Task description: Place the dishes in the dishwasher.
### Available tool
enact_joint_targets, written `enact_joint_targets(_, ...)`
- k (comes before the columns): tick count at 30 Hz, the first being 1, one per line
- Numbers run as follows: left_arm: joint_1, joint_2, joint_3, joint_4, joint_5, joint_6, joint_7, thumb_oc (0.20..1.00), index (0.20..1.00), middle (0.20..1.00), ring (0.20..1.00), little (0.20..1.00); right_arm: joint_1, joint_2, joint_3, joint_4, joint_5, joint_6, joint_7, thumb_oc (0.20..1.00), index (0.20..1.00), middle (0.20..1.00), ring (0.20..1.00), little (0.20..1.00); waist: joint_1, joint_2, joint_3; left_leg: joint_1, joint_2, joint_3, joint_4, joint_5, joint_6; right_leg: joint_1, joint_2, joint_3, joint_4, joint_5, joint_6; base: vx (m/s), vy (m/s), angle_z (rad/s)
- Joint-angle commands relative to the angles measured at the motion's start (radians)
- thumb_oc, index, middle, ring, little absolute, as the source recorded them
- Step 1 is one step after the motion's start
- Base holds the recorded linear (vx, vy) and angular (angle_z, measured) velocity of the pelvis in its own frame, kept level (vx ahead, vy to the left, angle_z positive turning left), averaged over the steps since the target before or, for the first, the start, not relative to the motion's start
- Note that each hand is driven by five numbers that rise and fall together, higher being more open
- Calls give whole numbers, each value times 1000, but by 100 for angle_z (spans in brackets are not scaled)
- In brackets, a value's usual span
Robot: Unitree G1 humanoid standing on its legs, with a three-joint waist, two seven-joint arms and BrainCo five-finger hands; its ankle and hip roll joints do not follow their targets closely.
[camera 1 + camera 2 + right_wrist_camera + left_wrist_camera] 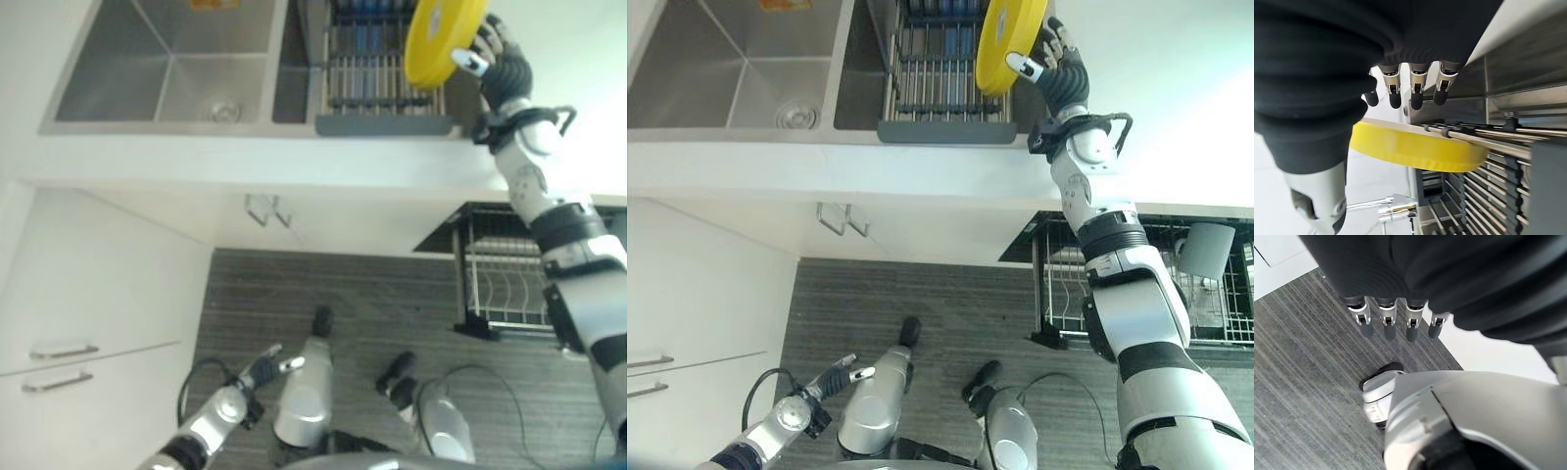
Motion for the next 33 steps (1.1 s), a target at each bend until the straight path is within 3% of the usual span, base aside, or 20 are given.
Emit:
enact_joint_targets(1, 60, 36, -66, -15, -23, -6, -7, 1000, 1000, 1000, 1000, 1000, -109, -70, 34, -36, 5, -28, 4, 1000, 1000, 1000, 1000, 1000, 33, 1, -12, -20, 34, -6, 70, -55, -4, 19, -20, 100, 30, -41, 15, 3, 33, 7)
enact_joint_targets(23, 60, 49, -86, -16, -36, -7, -15, 1000, 1000, 1000, 1000, 1000, -190, -93, 66, 64, -9, -34, -8, 1000, 1000, 1000, 1000, 1000, 47, 8, -8, -37, 27, -16, 99, -58, -1, 18, -30, 99, 44, -44, 10, 5, 4, 0)
enact_joint_targets(33, 57, 53, -93, -10, -36, 1, -4, 1000, 1000, 1000, 1000, 1000, -226, -99, 80, 109, -23, -26, -57, 1000, 1000, 1000, 1000, 1000, 54, 4, -8, -55, 24, -18, 109, -60, 3, 4, -32, 100, 55, -45, 8, 1, 2, 0)
